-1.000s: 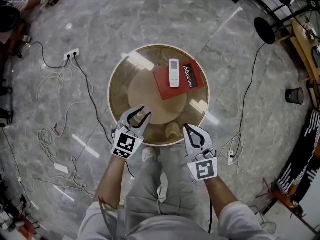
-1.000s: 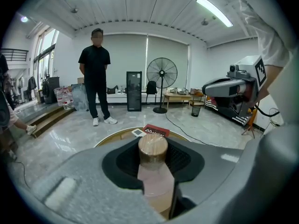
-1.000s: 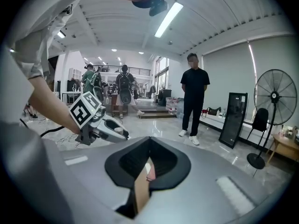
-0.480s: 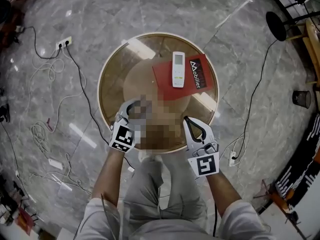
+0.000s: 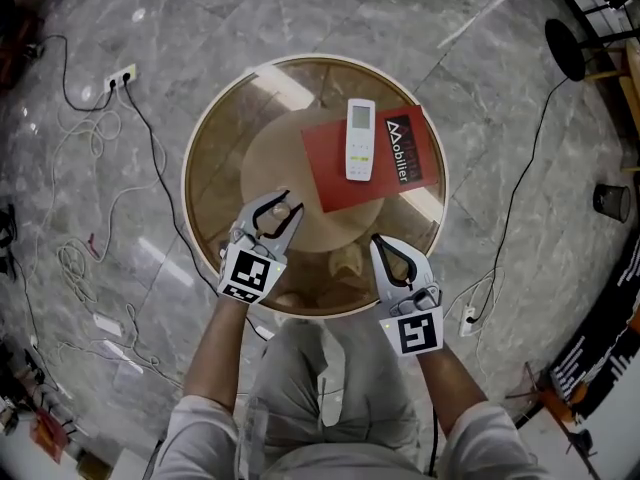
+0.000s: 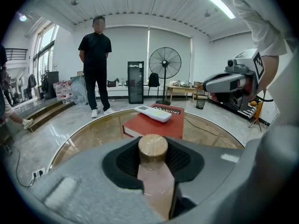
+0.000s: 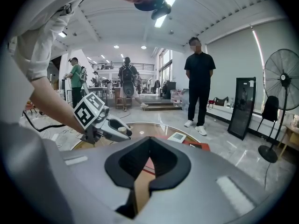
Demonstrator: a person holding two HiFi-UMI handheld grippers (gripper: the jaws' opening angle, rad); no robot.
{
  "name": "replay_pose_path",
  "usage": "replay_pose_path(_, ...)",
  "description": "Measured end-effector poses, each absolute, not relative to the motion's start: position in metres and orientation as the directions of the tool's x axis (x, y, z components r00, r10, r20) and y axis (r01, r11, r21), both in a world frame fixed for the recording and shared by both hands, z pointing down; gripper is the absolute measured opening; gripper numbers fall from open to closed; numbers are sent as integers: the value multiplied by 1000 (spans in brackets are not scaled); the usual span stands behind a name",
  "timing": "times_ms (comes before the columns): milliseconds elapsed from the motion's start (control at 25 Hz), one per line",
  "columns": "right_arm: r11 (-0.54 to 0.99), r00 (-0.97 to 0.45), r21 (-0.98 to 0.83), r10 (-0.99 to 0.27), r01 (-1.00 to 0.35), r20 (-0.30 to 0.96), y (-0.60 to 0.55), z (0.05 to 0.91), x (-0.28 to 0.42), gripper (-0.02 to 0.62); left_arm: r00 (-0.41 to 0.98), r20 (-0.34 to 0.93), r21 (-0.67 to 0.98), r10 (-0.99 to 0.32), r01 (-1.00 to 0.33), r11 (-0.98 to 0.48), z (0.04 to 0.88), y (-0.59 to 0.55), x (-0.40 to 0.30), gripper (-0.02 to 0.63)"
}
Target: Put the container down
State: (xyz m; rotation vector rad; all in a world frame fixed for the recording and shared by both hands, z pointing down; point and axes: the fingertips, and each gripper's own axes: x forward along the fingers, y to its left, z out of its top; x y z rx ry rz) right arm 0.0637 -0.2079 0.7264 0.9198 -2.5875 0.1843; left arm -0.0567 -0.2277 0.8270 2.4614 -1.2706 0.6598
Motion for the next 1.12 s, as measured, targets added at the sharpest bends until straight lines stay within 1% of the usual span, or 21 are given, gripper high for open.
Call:
replay_pose_path(440,771,-714,-15,-582,-637,390,-216,736,65,5,508,509,26,-694,-816,-578,835,-232,-56,127)
replay_pose_path(560,777,-715,-11,-574,-629,399,-214,737,66,5,514,498,25,-698,-813,-581,831,-233,-55,136)
replay_pose_path(600,779,-715,-9,-571,-627,403,-214,737,67,6,516,493,26,-700,-813,-581,829,-234,-55,142)
replay_pose_path(720,779,-717,-8,-573,-626,397,-217,736,67,6,524,490,36,-697,-811,-584,827,-236,-55,251)
replay_pose_path(760,778,-718,-9,-575,-628,392,-218,734,66,6,525,490,37,-696,-810,-585,826,-236,-55,277)
replay_pose_path(1120,769,-716,7,-597,-639,362,-217,704,58,7,522,495,32,-694,-810,-586,802,-221,-66,285)
